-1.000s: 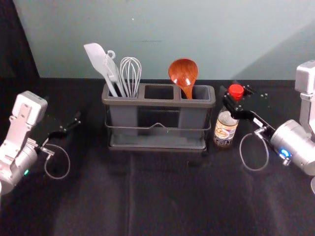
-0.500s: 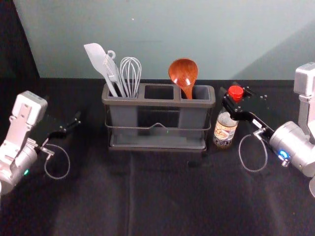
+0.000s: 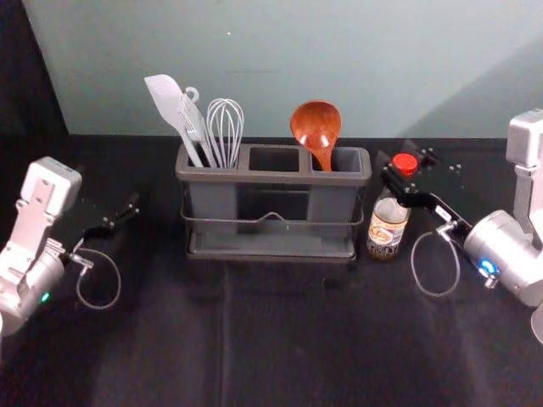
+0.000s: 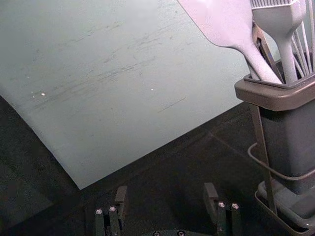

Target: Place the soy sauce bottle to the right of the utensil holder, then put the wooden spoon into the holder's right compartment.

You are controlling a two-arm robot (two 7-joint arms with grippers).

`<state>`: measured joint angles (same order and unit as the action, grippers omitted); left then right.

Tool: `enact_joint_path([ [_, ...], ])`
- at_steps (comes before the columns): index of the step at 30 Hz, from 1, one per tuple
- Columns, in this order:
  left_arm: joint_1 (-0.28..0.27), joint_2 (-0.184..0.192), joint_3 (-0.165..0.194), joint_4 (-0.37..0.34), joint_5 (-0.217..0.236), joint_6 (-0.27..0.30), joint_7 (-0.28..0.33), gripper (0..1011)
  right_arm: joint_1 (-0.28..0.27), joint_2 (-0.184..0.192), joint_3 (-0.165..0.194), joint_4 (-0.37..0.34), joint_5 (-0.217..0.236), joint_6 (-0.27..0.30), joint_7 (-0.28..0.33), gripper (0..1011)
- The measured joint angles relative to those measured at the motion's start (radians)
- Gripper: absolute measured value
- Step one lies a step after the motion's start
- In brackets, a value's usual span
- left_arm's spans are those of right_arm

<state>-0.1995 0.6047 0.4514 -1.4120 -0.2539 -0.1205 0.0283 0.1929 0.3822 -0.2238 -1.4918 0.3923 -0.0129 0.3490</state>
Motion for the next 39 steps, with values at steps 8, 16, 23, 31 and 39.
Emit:
enact_joint_path([
  [8,0.0,0.0,0.0,0.0,0.0,0.0,0.0,1000,-0.015,0.005,0.016,-0.027,-0.002,-0.008,-0.004,726],
  [16,0.0,0.0,0.0,0.0,0.0,0.0,0.0,1000,-0.038,0.017,0.045,-0.077,0.001,-0.019,-0.01,964],
  [23,0.0,0.0,0.0,0.0,0.0,0.0,0.0,1000,-0.07,0.025,0.067,-0.121,-0.031,-0.107,-0.015,1002],
  [31,0.0,0.0,0.0,0.0,0.0,0.0,0.0,1000,-0.084,0.019,0.121,-0.133,-0.15,-0.25,-0.082,1002],
  [39,0.0,0.0,0.0,0.0,0.0,0.0,0.0,1000,-0.092,0.029,0.167,-0.131,-0.211,-0.246,-0.111,1002],
])
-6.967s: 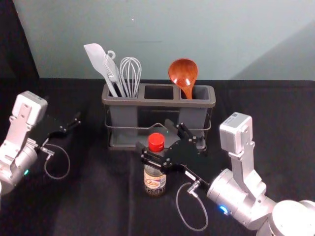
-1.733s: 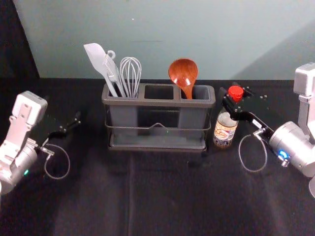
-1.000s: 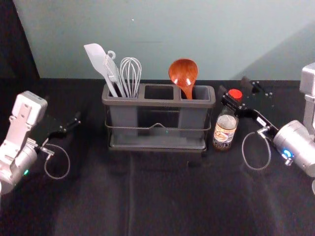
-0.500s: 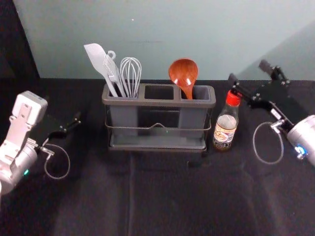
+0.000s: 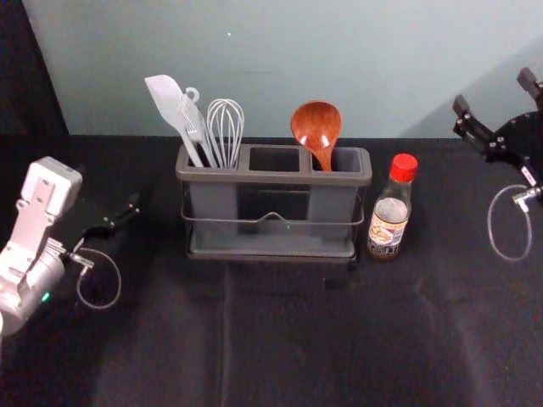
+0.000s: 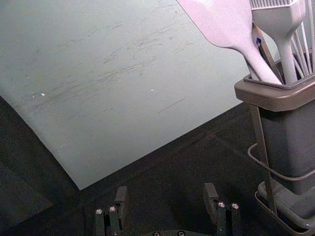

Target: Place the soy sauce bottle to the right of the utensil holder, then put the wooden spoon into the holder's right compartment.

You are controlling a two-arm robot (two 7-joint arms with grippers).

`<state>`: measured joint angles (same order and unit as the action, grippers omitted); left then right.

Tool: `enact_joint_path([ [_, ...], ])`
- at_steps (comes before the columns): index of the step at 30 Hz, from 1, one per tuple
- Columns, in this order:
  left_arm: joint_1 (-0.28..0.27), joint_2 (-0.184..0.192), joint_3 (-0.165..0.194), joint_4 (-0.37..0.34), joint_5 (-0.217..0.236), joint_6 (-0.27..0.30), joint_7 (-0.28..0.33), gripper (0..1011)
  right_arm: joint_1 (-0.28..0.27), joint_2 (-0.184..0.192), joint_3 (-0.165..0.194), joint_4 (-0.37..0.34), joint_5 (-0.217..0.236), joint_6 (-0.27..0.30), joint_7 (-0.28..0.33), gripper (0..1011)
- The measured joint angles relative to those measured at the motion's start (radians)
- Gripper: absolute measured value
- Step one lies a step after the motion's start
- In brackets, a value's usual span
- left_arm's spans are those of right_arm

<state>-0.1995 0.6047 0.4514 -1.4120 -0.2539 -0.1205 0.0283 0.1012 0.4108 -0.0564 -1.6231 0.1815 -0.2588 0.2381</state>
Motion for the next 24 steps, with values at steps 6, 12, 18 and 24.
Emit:
enact_joint_path([
  [6,0.0,0.0,0.0,0.0,0.0,0.0,0.0,1000,-0.012,0.001,0.006,0.047,-0.022,0.025,0.012,1002],
  [12,0.0,0.0,0.0,0.0,0.0,0.0,0.0,1000,-0.02,-0.017,-0.001,0.124,-0.04,0.039,0.025,1002],
  [18,0.0,0.0,0.0,0.0,0.0,0.0,0.0,1000,-0.025,-0.04,0.0,0.167,-0.052,0.037,0.031,1002],
  [24,0.0,0.0,0.0,0.0,0.0,0.0,0.0,1000,-0.024,-0.039,0.0,0.166,-0.052,0.036,0.031,1002],
])
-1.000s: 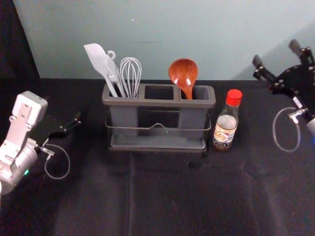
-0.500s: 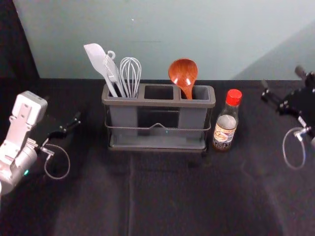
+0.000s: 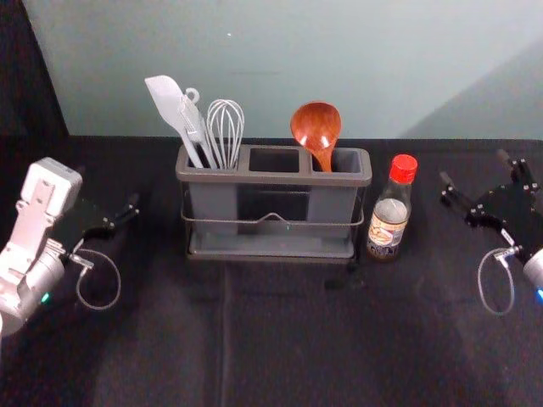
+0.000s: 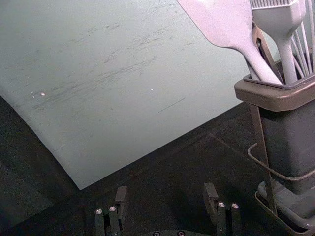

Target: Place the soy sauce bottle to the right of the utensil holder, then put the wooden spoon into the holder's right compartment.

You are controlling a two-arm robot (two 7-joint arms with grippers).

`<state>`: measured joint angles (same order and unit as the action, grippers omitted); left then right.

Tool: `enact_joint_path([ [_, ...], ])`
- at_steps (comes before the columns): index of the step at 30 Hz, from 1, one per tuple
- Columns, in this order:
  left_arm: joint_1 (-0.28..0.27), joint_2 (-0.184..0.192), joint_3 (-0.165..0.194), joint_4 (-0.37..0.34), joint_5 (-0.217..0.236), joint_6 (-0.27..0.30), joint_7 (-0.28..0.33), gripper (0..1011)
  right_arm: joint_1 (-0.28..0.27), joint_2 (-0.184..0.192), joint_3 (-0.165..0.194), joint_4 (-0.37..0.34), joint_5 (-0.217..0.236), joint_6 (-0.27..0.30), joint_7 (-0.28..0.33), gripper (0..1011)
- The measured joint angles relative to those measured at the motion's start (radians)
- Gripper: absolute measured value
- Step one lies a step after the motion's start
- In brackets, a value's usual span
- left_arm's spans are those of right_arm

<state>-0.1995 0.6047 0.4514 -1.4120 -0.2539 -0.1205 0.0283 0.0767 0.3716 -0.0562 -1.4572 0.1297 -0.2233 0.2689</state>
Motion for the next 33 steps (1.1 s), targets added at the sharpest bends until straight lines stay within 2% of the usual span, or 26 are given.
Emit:
enact_joint_path([
  [33,0.0,0.0,0.0,0.0,0.0,0.0,0.0,1000,0.003,0.005,-0.001,-0.007,0.002,0.0,0.0,1002],
])
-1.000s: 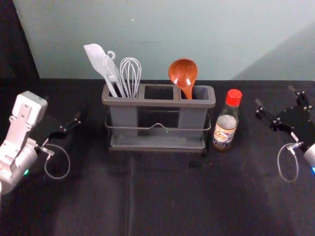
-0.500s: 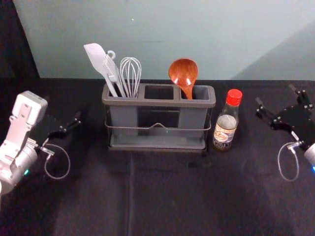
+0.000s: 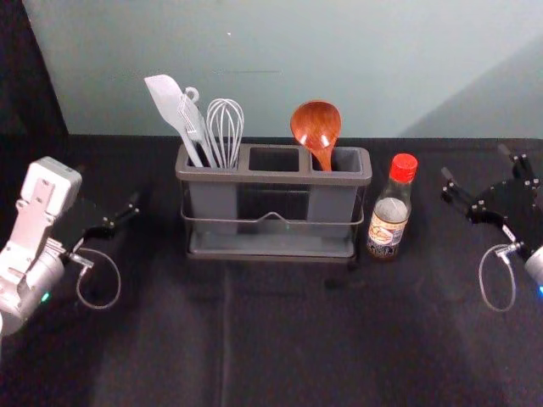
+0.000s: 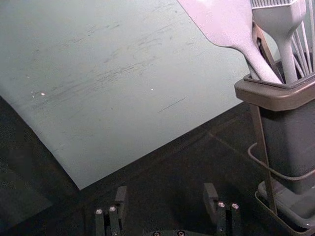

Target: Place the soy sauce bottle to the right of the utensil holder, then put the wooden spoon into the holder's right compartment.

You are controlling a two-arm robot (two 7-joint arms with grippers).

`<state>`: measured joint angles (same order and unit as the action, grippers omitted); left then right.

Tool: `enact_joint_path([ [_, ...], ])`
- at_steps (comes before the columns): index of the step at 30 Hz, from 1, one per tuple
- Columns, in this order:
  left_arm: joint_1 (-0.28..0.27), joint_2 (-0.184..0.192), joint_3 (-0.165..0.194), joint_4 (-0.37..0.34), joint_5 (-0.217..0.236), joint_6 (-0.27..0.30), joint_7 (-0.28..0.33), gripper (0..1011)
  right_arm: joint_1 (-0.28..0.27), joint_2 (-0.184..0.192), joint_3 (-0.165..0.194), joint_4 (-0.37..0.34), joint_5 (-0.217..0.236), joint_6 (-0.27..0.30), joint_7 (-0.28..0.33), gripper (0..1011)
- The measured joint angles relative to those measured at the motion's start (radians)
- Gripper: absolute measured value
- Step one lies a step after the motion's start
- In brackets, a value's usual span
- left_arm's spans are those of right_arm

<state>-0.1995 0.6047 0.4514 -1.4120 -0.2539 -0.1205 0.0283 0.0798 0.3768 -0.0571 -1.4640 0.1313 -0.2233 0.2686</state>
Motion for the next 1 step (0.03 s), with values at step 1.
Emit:
enact_joint_path([
  [1,0.0,0.0,0.0,0.0,0.0,0.0,0.0,1000,0.0,0.0,0.0,0.0,0.0,0.0,0.0,1002],
])
